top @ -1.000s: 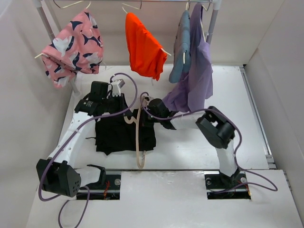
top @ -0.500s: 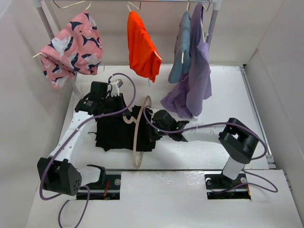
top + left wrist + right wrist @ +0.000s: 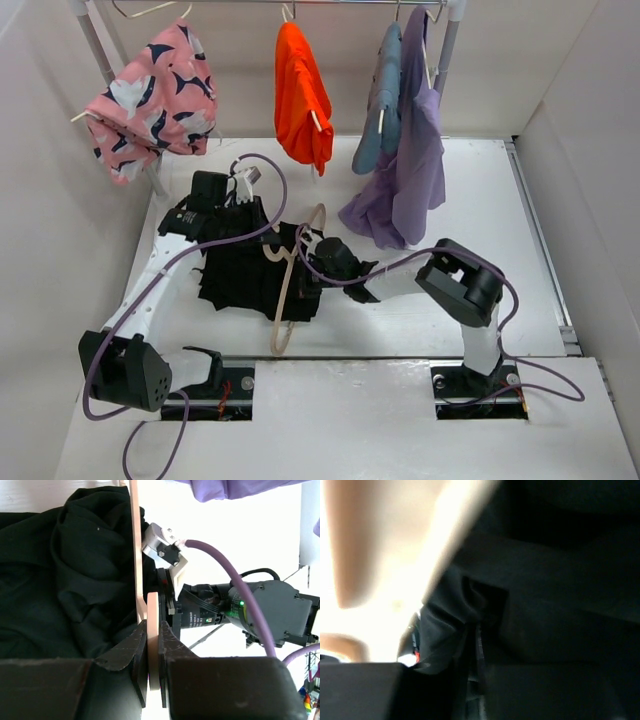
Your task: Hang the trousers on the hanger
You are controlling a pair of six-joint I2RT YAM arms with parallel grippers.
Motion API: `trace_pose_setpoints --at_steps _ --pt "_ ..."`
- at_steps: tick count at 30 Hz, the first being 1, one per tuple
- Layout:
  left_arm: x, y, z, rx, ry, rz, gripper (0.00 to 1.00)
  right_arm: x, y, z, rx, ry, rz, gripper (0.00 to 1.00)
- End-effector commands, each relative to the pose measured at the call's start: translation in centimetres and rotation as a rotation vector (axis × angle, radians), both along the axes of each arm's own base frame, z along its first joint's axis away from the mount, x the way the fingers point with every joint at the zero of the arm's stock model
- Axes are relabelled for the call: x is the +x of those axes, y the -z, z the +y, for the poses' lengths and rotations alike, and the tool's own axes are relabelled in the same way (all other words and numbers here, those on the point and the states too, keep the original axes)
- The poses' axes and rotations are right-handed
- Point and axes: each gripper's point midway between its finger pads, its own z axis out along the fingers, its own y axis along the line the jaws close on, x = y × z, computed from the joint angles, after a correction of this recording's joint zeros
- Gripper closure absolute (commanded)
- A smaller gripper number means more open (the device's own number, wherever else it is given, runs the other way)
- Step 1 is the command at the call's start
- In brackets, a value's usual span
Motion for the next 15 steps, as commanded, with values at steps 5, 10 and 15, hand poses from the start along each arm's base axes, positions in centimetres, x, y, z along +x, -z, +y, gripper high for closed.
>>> trace_pose_setpoints --at_steps 5,10,15 --pt "0.3 -2.4 -1.0 -0.055 0.007 -0.063 1.00 0.7 -2.5 -3.5 -0.071 0.083 -0.061 0.55" --pt "0.9 -2.9 -0.5 -0.034 -0.021 -0.099 1.00 0.6 -4.6 -6.4 -0.168 0.117 -0.127 0.33" --pt "0.6 -2.5 -0.9 -0.030 -0.016 -0.086 1.00 0.7 -6.5 -7.5 -0.185 0.137 -0.157 0.29"
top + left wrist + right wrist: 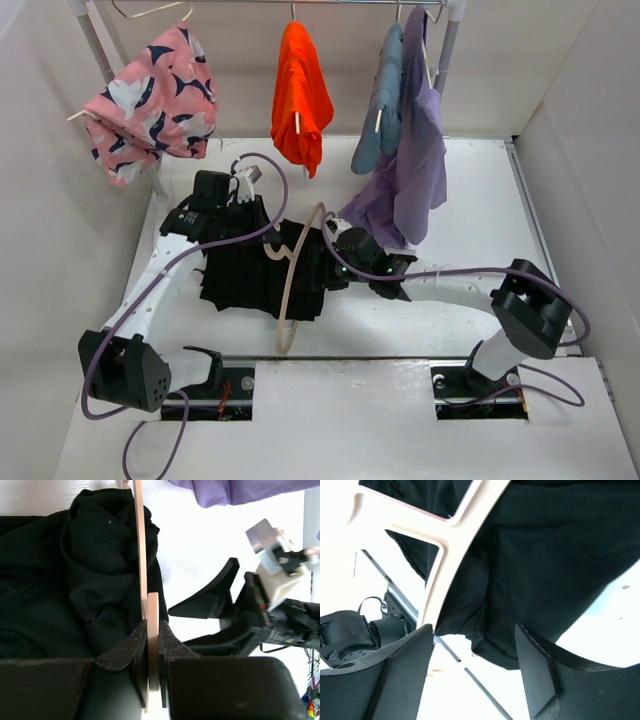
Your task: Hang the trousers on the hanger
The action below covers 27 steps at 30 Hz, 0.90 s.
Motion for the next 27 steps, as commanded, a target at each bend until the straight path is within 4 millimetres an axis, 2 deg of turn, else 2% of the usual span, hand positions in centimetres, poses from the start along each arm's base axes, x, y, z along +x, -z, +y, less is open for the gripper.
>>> trace_pose_setpoints --at_steps 1,4,6,8,11,14,15,17,18,19,20,21,22,24,25,27 --pt "0.2 -2.4 -0.8 -0.040 0.007 -0.074 1.00 0.9 -1.9 -0.6 -0.020 0.022 -0.057 0.28" --pt "0.4 -2.5 -0.8 -0.040 -0.005 -0.079 1.00 0.9 -4.0 0.9 0.021 -0.011 -0.087 0.26" --pt "0.4 -2.4 -0.9 -0.035 -0.003 -0.080 1.00 1.5 -4.4 1.8 0.034 -0.002 -0.078 0.21" --pt "0.4 -2.4 -0.9 -0.035 -0.003 -0.080 1.00 1.8 -3.9 2.3 0.028 0.003 -0.063 0.16" --pt "0.4 -2.5 -0.9 -0.039 -0.008 -0.074 1.00 2.2 -1.4 3.0 -0.008 0.015 -0.013 0.16" --pt "0.5 -2.6 -1.0 -0.042 -0.008 -0.083 1.00 2.5 -0.4 4.6 -0.011 -0.018 0.016 0.16" --pt "0.5 -2.6 -1.0 -0.042 -0.008 -0.083 1.00 3.0 -0.9 5.3 0.002 -0.018 0.007 0.21" --pt "0.4 -2.9 -1.3 -0.059 0.008 -0.088 1.00 3.0 -0.3 5.6 -0.002 -0.021 0.025 0.31" --pt "0.2 -2.7 -1.7 -0.064 0.025 -0.077 1.00 3.3 -0.7 5.8 0.006 -0.003 0.025 0.42" --pt "0.3 -3.1 -1.8 -0.068 0.038 -0.089 1.00 3.3 -0.7 5.8 0.013 0.007 0.040 0.62" --pt "0.1 -3.1 -1.9 -0.071 0.051 -0.093 0.99 3.3 -0.8 5.4 0.010 0.018 0.035 0.70" --pt "0.0 -3.6 -2.1 -0.076 0.071 -0.105 0.93 3.2 -1.1 5.4 0.023 0.026 0.041 0.76" --pt "0.0 -4.4 -2.4 -0.071 0.111 -0.148 0.75 2.8 -0.7 4.9 0.014 0.026 0.047 0.88" --pt "-0.3 -5.2 -2.3 -0.053 0.160 -0.181 0.58 2.4 -1.5 4.7 0.041 0.026 0.057 0.99" --pt "-0.3 -5.6 -2.2 -0.038 0.180 -0.206 0.51 2.4 -1.2 4.2 0.046 0.024 0.064 1.00" --pt "-0.4 -7.0 -1.6 0.012 0.214 -0.279 0.41 2.3 -1.9 3.9 0.081 0.016 0.069 1.00"
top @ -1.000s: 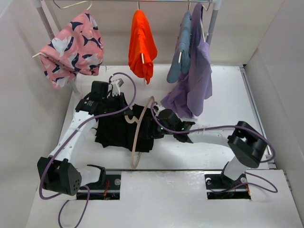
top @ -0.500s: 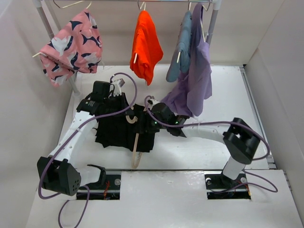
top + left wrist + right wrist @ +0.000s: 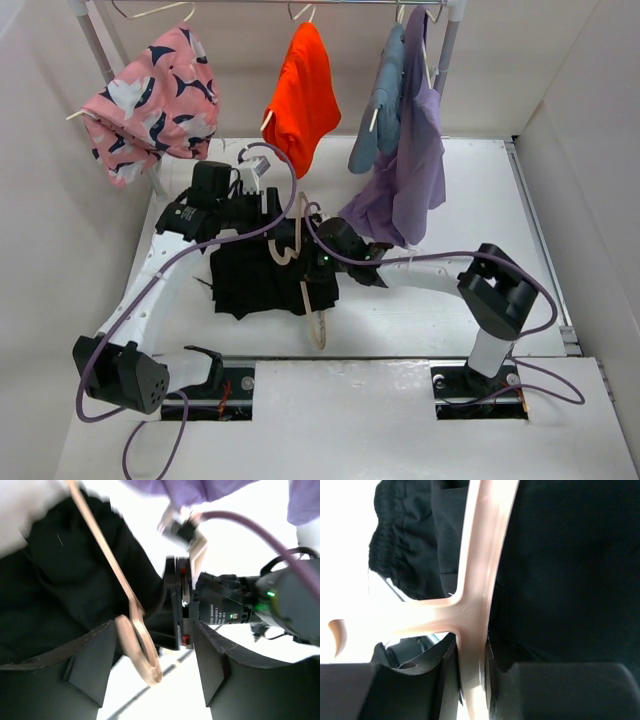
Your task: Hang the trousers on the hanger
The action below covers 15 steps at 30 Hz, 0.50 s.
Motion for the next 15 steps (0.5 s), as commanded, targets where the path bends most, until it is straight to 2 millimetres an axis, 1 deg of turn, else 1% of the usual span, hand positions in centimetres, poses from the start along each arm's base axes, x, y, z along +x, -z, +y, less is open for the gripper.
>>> trace_pose_setpoints --at_steps 1,2,3,4,5,6,7,8,9,10,11,12,13,14,15 --pt "0.3 -4.9 0.2 0.030 0.089 -0.223 0.41 -0.9 -2.7 0.1 0.099 -0.044 -0.022 1.00" --pt "0.3 -5.4 0.7 0.034 0.081 -0.247 0.39 -0.8 -2.6 -0.3 0.117 -0.045 -0.026 1.00" --pt "0.3 -6.2 2.1 0.040 0.032 -0.274 0.39 -0.5 -3.2 -0.7 0.145 -0.039 -0.023 1.00" --pt "0.4 -6.6 2.9 0.051 0.001 -0.293 0.37 -0.5 -3.1 -0.8 0.161 -0.043 -0.012 1.00" --pt "0.3 -6.3 3.6 0.068 -0.027 -0.283 0.37 -0.6 -3.6 -1.1 0.198 -0.069 -0.013 1.00" --pt "-0.2 -5.6 4.4 0.085 -0.052 -0.266 0.39 -0.9 -4.4 -0.9 0.223 -0.090 -0.020 1.00" --pt "-0.1 -4.8 5.2 0.097 -0.099 -0.231 0.42 -0.8 -4.0 -1.4 0.223 -0.091 -0.012 1.00" --pt "-0.1 -4.0 6.0 0.111 -0.152 -0.198 0.48 -1.3 -4.1 -1.3 0.230 -0.113 -0.002 1.00" --pt "-0.5 -2.0 6.5 0.125 -0.178 -0.134 0.50 -1.5 -4.5 -1.3 0.242 -0.130 -0.019 0.99" --pt "-0.4 -0.5 6.8 0.131 -0.194 -0.083 0.50 -1.3 -4.5 -1.5 0.240 -0.141 -0.030 0.97" --pt "-0.6 0.9 6.6 0.126 -0.189 -0.031 0.50 -1.6 -4.5 -1.5 0.245 -0.154 -0.025 0.95" --pt "-0.9 2.3 6.2 0.111 -0.186 0.033 0.50 -1.9 -4.6 -1.5 0.247 -0.178 -0.028 0.95" --pt "-1.6 5.4 5.7 0.106 -0.156 0.147 0.50 -1.4 -4.9 -1.5 0.253 -0.170 -0.036 0.94" --pt "-1.9 6.3 4.6 0.082 -0.118 0.193 0.48 -1.4 -4.9 -1.6 0.251 -0.174 -0.044 0.94" --pt "-1.8 7.3 3.4 0.062 -0.080 0.229 0.44 -1.4 -4.9 -1.6 0.251 -0.174 -0.044 0.94"
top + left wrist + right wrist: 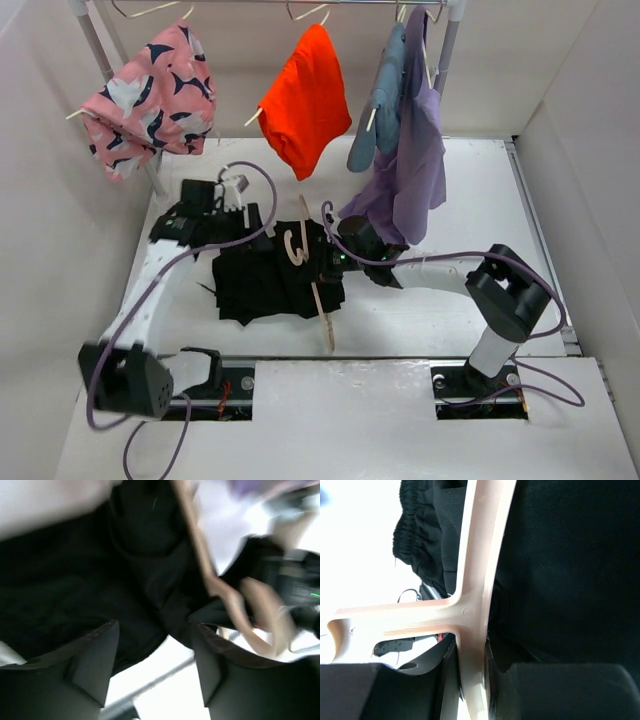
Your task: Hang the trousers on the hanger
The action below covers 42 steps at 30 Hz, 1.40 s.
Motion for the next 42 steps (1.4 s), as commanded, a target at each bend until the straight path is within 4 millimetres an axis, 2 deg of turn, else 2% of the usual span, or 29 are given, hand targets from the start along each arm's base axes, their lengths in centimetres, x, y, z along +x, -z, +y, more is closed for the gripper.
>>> trace_pose_setpoints --at_steps 1,2,5,7,9,12,13,17,18,21,22,24,25,26,28,29,30,33,36,38,39,40,42 --pt "-1.6 5.2 -2.3 -0.062 0.053 0.242 0.42 0.3 -3.8 0.4 0.112 -0.050 -0.100 0.94" --pt "-0.9 5.5 -3.1 -0.063 0.079 0.220 0.40 0.3 -4.2 0.4 0.116 -0.054 -0.114 0.94" --pt "0.7 4.6 -4.7 -0.072 0.124 0.148 0.34 0.0 -3.8 0.2 0.111 -0.066 -0.113 0.94" --pt "1.0 4.7 -5.8 -0.082 0.136 0.158 0.32 0.0 -3.8 0.2 0.110 -0.066 -0.113 0.94" --pt "1.0 6.7 -6.3 -0.059 0.128 0.229 0.32 0.1 -3.8 0.2 0.108 -0.070 -0.121 0.94" --pt "1.4 8.3 -6.4 -0.059 0.118 0.255 0.32 -0.1 -3.8 0.2 0.112 -0.078 -0.118 0.94" --pt "1.1 8.7 -7.0 -0.054 0.138 0.268 0.32 -0.2 -3.8 0.2 0.113 -0.090 -0.123 0.94" --pt "0.7 10.5 -7.6 -0.022 0.165 0.285 0.43 -0.3 -4.2 0.4 0.122 -0.098 -0.127 0.94" --pt "0.7 10.9 -7.6 -0.015 0.171 0.293 0.55 -0.3 -4.2 0.4 0.122 -0.098 -0.127 0.94" --pt "0.7 10.9 -7.6 -0.011 0.178 0.288 0.83 -0.4 -4.3 0.4 0.125 -0.106 -0.124 0.93" --pt "1.2 10.4 -7.7 -0.016 0.179 0.271 1.00 -0.3 -4.7 0.2 0.135 -0.108 -0.127 0.92" --pt "1.1 9.3 -7.0 0.001 0.194 0.251 1.00 -0.3 -5.6 -0.2 0.150 -0.107 -0.138 0.92" --pt "1.1 8.9 -6.4 0.009 0.196 0.245 1.00 -0.5 -5.2 -1.0 0.148 -0.097 -0.113 0.92" --pt "0.8 7.9 -5.7 0.021 0.198 0.248 1.00 -0.8 -6.6 -1.5 0.171 -0.082 -0.125 0.92" --pt "1.0 7.5 -3.8 0.072 0.229 0.218 1.00 -0.6 -6.7 -2.7 0.157 -0.030 -0.119 0.93" --pt "1.1 6.8 -3.0 0.099 0.237 0.191 1.00 -0.8 -5.9 -3.6 0.140 -0.007 -0.099 0.95" --pt "1.3 6.4 -1.7 0.107 0.192 0.190 1.00 -1.1 -6.8 -4.1 0.157 0.010 -0.102 0.97" --pt "1.2 3.4 -2.2 0.043 0.282 0.118 1.00 -0.9 -5.1 -5.5 0.110 0.080 -0.066 1.00" --pt "0.9 1.5 -3.1 0.032 0.375 0.062 1.00 -0.4 -4.1 -6.2 0.092 0.138 -0.028 1.00" --pt "0.0 0.8 -3.3 0.029 0.421 0.064 1.00 0.2 -3.2 -6.4 0.076 0.164 -0.007 1.00" --pt "0.0 0.5 -3.2 0.043 0.447 0.045 1.00 0.8 -3.6 -6.5 0.079 0.183 -0.017 1.00" --pt "-0.4 -0.2 -3.4 0.050 0.468 0.041 1.00 0.9 -2.6 -6.5 0.061 0.183 -0.001 1.00" --pt "-0.6 -1.0 -3.2 0.061 0.488 0.027 1.00 1.8 -2.7 -6.3 0.058 0.188 -0.012 1.00"
